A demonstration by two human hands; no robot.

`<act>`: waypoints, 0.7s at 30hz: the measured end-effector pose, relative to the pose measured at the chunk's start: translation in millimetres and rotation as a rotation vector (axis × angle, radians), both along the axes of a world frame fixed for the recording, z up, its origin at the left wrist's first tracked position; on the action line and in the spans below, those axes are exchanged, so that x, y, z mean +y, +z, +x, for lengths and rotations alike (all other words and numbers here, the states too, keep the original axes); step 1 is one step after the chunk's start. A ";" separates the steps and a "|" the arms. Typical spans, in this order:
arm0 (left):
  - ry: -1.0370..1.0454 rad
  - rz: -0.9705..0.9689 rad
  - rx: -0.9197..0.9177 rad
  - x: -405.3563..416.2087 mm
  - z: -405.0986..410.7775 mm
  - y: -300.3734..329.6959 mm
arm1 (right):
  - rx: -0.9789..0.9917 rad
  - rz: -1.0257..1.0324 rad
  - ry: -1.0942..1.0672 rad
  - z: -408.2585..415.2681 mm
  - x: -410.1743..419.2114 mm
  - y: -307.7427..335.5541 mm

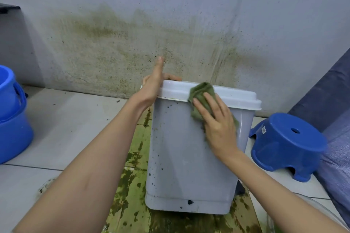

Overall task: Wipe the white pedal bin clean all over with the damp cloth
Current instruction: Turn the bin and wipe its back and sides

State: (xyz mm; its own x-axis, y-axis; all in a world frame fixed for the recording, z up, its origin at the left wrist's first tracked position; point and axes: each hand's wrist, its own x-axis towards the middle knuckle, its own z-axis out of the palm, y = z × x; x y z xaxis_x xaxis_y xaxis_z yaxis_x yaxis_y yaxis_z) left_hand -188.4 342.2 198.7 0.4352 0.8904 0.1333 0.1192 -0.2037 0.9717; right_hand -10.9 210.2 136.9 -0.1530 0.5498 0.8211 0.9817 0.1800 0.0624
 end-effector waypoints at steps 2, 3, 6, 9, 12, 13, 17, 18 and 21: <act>0.017 -0.033 0.006 5.0 0.4 -3.4 | 0.047 -0.015 -0.034 0.2 -1.2 -0.4; 0.014 -0.031 0.003 6.0 0.3 -3.6 | 0.050 -0.010 -0.034 -7.0 1.2 1.7; -0.002 -0.012 -0.085 -8.3 -1.2 5.1 | -0.028 -0.033 0.015 -45.0 18.4 9.9; -0.025 0.006 -0.093 -12.0 -1.4 7.5 | -0.019 -0.042 0.027 -80.1 37.7 12.2; -0.027 -0.001 -0.144 -13.0 -4.2 7.0 | -0.011 -0.026 -0.006 -72.8 27.3 5.8; -0.027 0.005 -0.155 -14.2 -4.5 7.7 | -0.002 -0.019 -0.027 -59.2 18.6 2.0; -0.025 0.065 -0.046 -13.1 -3.0 5.6 | 0.173 0.006 -0.190 4.5 -16.1 -3.5; -0.018 0.065 -0.041 -11.2 -2.7 3.6 | 0.249 0.017 -0.235 13.2 -17.8 0.3; -0.020 0.078 -0.051 -9.9 0.3 1.2 | 0.603 0.086 -0.307 7.6 3.2 21.7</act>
